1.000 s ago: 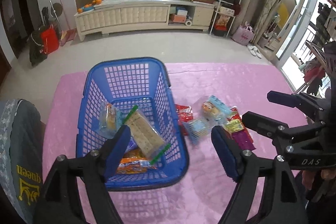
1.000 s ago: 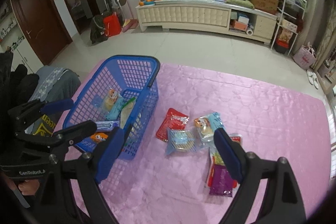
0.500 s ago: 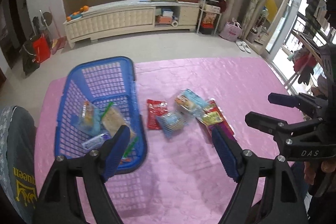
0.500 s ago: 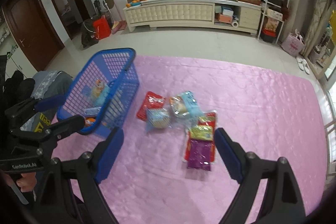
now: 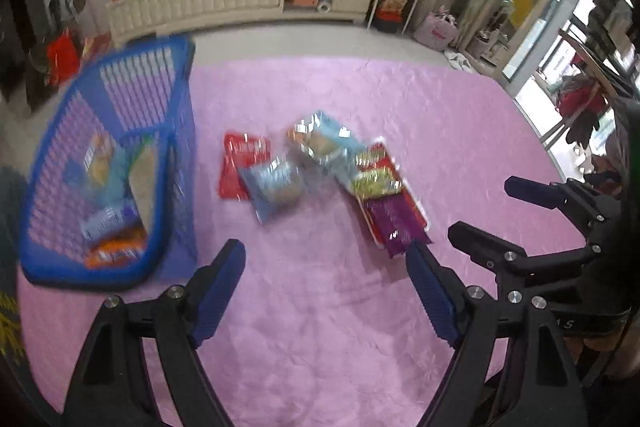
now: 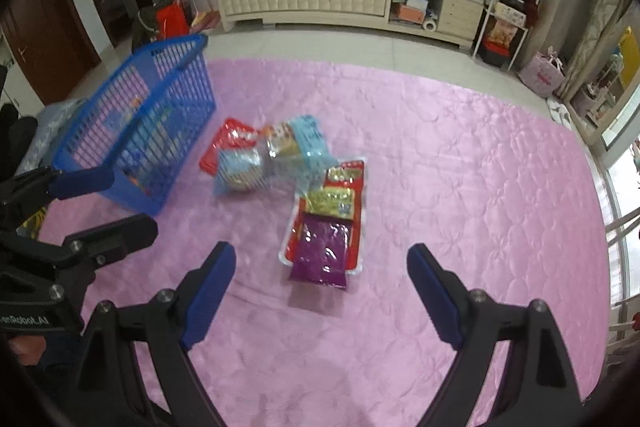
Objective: Organize snacks
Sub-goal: 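Move both grippers back from the basket to the remaining snacks, then grasp the purple bag with the right gripper while the left gripper grasps the red spicy snack pack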
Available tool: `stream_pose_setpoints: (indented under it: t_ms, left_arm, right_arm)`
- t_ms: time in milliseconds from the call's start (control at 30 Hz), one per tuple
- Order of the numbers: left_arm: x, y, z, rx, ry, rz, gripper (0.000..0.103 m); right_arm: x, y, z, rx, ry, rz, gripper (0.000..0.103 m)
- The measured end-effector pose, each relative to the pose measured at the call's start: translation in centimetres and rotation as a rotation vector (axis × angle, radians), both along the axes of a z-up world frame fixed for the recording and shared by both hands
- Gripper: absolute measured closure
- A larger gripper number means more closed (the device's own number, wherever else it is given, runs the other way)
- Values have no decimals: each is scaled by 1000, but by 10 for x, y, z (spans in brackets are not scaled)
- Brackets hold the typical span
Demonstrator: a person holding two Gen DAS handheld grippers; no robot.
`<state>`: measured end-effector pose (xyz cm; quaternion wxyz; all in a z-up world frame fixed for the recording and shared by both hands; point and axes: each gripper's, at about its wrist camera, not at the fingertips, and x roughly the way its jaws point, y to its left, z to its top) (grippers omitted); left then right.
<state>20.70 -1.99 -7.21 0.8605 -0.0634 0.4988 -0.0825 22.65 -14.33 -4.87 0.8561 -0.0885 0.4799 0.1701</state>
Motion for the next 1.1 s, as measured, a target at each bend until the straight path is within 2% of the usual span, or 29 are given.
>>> stream_pose_setpoints:
  t_ms: [67, 200, 300, 433, 533, 700, 800, 967, 1033, 1100]
  left_arm:
    - [1, 0, -15, -17, 30, 3, 22]
    - [3, -4, -33, 6, 66, 7, 22]
    - [7, -10, -41, 55, 60, -14, 22]
    - [14, -14, -53, 97, 67, -30, 22]
    - [22, -6, -65, 80, 105, -17, 22]
    - [24, 8, -79, 35, 143, 3, 22]
    - [23, 14, -84, 30, 165, 5, 22]
    - [17, 19, -81, 28, 166, 7, 22]
    - [17, 21, -79, 22, 163, 9, 22]
    - [17, 21, -77, 23, 158, 9, 22]
  right_arm:
    - [2, -1, -9, 7, 6, 11, 13]
    - [7, -1, -27, 15, 32, 19, 13]
    - [15, 0, -43, -7, 54, 24, 14]
    - [27, -1, -63, -8, 97, 25, 22]
    - [35, 2, -77, -9, 132, 34, 28]
    - [49, 6, -94, -34, 176, 16, 30]
    - [55, 7, -103, -60, 193, -5, 35]
    - [55, 6, -112, -84, 206, -7, 44]
    - [52, 4, -111, -90, 191, -11, 51]
    - [49, 1, -108, -72, 186, -11, 51]
